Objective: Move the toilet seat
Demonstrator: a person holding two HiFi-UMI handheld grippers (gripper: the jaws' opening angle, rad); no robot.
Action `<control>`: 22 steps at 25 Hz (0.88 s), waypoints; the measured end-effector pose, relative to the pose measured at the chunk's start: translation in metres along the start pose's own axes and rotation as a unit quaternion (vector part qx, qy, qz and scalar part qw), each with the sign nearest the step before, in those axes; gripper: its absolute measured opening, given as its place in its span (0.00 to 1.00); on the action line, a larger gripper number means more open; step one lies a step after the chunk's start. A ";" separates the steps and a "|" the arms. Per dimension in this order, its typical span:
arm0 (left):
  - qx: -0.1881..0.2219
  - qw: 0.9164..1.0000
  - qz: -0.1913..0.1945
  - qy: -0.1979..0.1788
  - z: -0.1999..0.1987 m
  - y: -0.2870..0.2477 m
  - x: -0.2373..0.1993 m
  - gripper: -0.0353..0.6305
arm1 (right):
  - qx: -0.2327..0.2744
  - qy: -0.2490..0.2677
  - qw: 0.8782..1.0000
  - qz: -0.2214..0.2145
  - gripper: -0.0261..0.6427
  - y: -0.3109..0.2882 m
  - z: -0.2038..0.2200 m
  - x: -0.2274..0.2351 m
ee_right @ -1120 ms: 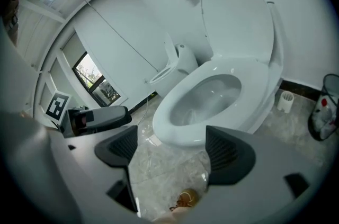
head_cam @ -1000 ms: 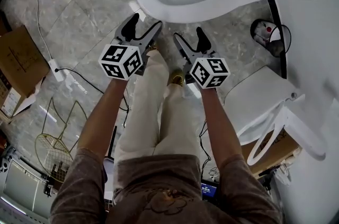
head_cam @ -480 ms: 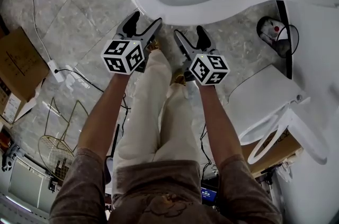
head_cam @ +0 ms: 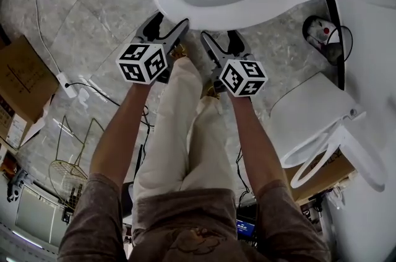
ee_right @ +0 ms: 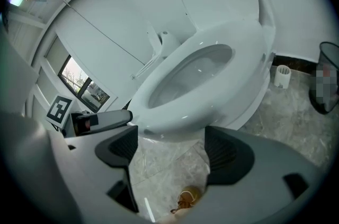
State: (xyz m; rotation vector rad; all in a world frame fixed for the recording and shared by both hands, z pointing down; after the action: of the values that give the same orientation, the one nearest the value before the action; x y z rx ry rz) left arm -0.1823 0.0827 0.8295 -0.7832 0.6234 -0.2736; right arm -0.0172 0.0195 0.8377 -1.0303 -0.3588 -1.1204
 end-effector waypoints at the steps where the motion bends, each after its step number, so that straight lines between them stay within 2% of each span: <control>1: 0.000 1.000 0.002 0.007 -0.001 0.001 0.000 0.56 | 0.001 -0.002 1.000 0.000 0.62 -0.001 -0.001 0.000; 13: 0.001 0.999 0.005 0.040 -0.011 0.012 0.008 0.56 | 0.002 -0.011 1.000 0.020 0.61 0.004 -0.006 -0.009; 17: 0.003 0.999 0.016 0.038 -0.021 0.024 0.014 0.55 | -0.003 -0.008 1.000 0.023 0.60 0.010 -0.013 -0.015; 22: 0.003 0.999 0.030 0.030 -0.036 0.044 0.027 0.55 | 0.010 -0.026 0.999 0.018 0.60 0.020 -0.025 -0.030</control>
State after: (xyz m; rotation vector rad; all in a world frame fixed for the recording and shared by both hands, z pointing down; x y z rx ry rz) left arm -0.1835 0.0798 0.7670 -0.7510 0.7018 -0.2443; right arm -0.0184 0.0170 0.7940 -1.0463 -0.3916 -1.0573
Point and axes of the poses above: the fingertips, and each gripper's own axes: y backward along the fingers, x to its right, z out of its underside, the point moved 5 cm from there along y, backward along the fingers, and after that the axes turned 13 degrees about -z, right-handed, at the moved point
